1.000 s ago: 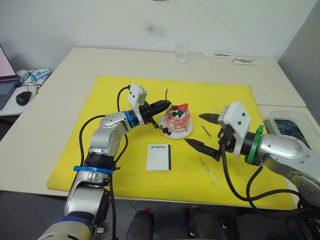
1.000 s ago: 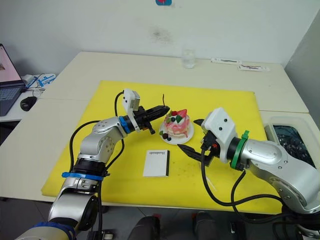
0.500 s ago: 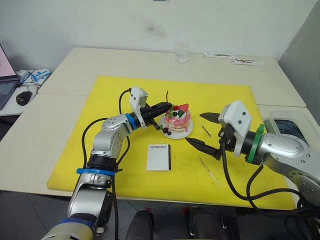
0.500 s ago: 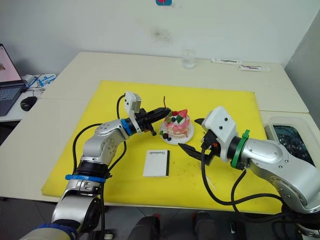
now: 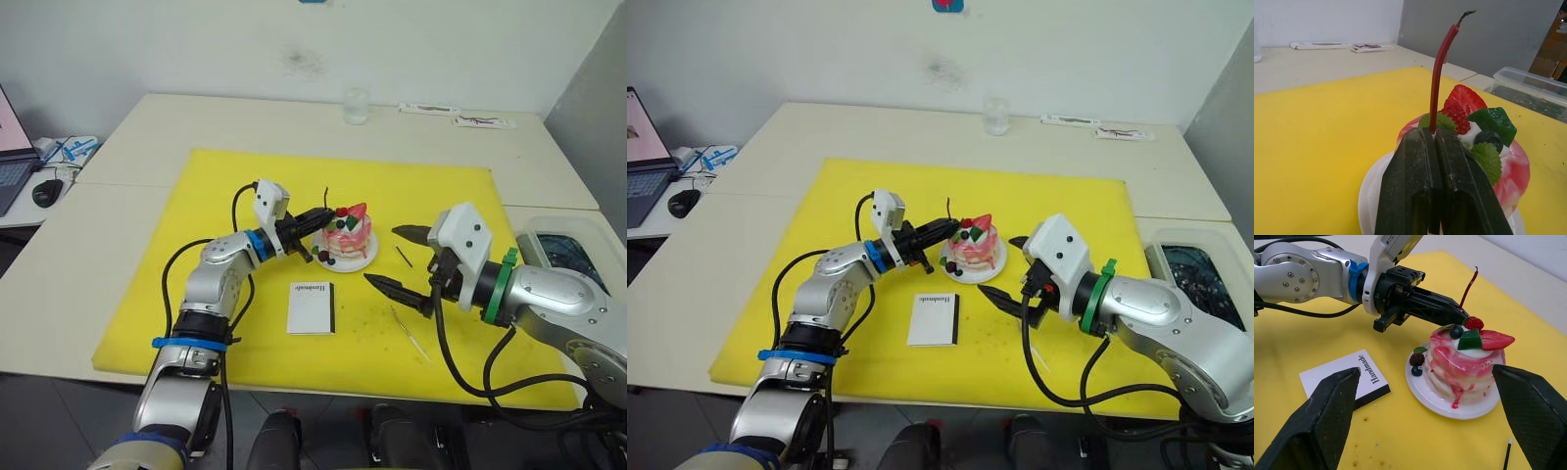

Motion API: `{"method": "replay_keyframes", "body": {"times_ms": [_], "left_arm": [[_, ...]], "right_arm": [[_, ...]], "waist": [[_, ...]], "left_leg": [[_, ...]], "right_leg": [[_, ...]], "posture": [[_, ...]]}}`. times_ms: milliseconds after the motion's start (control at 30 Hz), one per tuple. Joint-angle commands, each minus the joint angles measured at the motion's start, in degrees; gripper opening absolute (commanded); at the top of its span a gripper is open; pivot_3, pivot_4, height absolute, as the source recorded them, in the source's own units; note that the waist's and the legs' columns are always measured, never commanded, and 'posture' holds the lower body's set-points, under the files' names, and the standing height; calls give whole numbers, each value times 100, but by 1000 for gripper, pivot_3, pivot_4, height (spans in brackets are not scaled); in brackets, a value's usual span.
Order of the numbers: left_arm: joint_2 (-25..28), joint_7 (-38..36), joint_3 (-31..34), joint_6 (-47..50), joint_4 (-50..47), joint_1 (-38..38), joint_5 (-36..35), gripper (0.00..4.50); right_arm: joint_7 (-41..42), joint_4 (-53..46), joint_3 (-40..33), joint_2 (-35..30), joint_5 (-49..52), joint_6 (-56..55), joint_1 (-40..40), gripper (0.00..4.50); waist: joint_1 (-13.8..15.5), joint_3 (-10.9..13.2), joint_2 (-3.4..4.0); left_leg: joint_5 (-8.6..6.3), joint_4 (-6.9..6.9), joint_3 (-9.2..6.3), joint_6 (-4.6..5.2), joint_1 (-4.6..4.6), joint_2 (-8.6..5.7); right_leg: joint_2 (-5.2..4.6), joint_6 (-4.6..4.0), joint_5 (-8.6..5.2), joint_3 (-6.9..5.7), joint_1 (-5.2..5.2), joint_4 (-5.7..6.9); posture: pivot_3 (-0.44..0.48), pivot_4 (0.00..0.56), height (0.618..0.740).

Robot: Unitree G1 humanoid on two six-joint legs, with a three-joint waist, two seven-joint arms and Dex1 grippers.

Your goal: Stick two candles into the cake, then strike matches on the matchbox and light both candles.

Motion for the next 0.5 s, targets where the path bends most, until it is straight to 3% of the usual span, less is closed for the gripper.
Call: {"method": "replay_keyframes", "body": {"times_ms": [33,67,167,500], "left_arm": [[-57,-3,25,37,-21,54,24,0],[-56,30,58,78,-34,38,-2,0],[-60,60,154,189,-124,15,-101,865],[195,520,660,1021,-1369,347,-506,4120]], "right_arm": [[38,-188,-145,35,-60,-98,-25,4479],[43,-185,-142,39,-67,-96,-28,4479],[59,-181,-143,43,-83,-91,-30,4500],[108,-166,-155,67,-197,-130,19,4500]], "waist": [[-1,0,0],[-1,0,0],[-2,0,0],[-4,0,0]], "left_leg": [[0,0,0,0,1,0],[0,0,0,0,2,0],[0,0,0,0,3,0],[0,0,0,0,4,0]], "right_leg": [[0,0,0,0,1,0],[0,0,0,0,1,1],[0,-1,1,1,1,2],[0,-2,1,1,0,7]], "posture": [[0,150,740],[0,150,740],[0,150,740],[0,150,740]]}}
